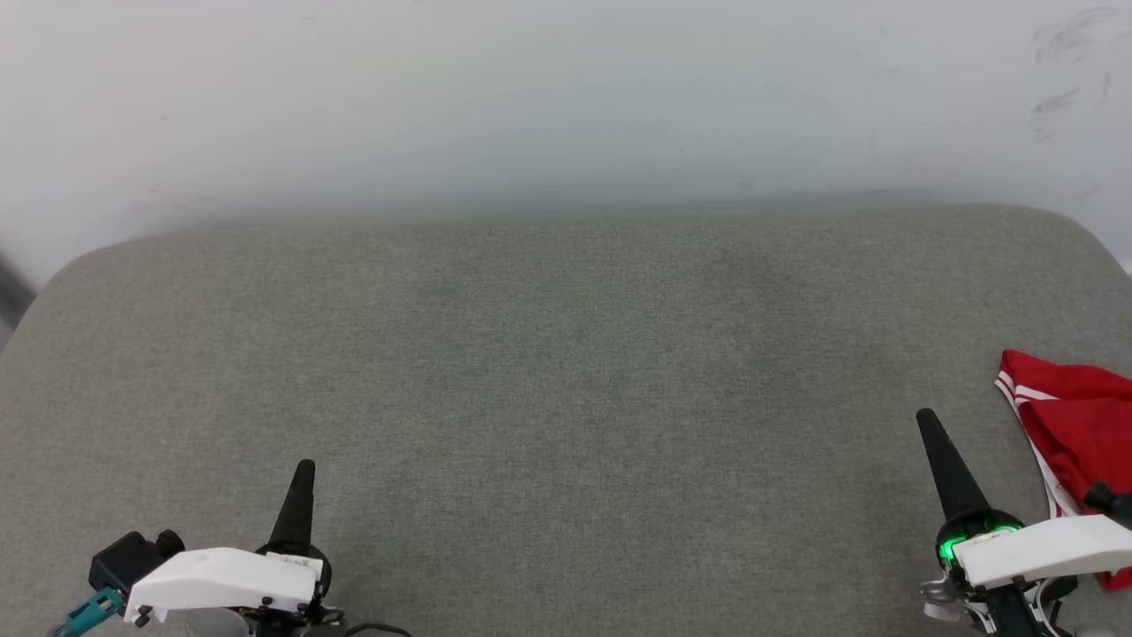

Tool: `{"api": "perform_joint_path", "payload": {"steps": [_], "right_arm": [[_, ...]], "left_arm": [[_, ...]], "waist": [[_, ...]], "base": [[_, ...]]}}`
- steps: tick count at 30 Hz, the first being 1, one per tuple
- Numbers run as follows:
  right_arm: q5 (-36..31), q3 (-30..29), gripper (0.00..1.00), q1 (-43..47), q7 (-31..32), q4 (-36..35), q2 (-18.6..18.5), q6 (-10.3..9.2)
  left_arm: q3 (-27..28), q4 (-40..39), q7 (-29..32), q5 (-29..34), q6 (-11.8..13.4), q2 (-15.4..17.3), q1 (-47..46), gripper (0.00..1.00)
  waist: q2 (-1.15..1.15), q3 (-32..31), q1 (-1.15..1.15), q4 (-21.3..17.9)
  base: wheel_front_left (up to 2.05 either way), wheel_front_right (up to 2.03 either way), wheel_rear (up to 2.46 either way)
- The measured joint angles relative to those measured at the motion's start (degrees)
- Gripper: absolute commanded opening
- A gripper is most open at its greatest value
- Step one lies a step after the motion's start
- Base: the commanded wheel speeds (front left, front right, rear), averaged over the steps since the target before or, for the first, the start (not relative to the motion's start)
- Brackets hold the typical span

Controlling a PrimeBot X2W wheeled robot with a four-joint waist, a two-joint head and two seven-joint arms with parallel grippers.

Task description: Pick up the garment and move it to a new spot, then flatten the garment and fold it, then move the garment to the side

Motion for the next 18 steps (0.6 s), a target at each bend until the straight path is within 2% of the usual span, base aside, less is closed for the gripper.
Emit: {"api": "perform_joint_path", "payload": {"steps": [18], "right_arm": [[10.0,-0.8,0.00,-1.4,0.4,2.3,0.0,0.00]], "left_arm": [[2.1,0.6,2.5,-8.0,-1.6,-1.5,-1.4,0.00]], "waist": [[0.00,0.2,0.00,0.6]], "base": [[0.00,0.00,0.00]]}}
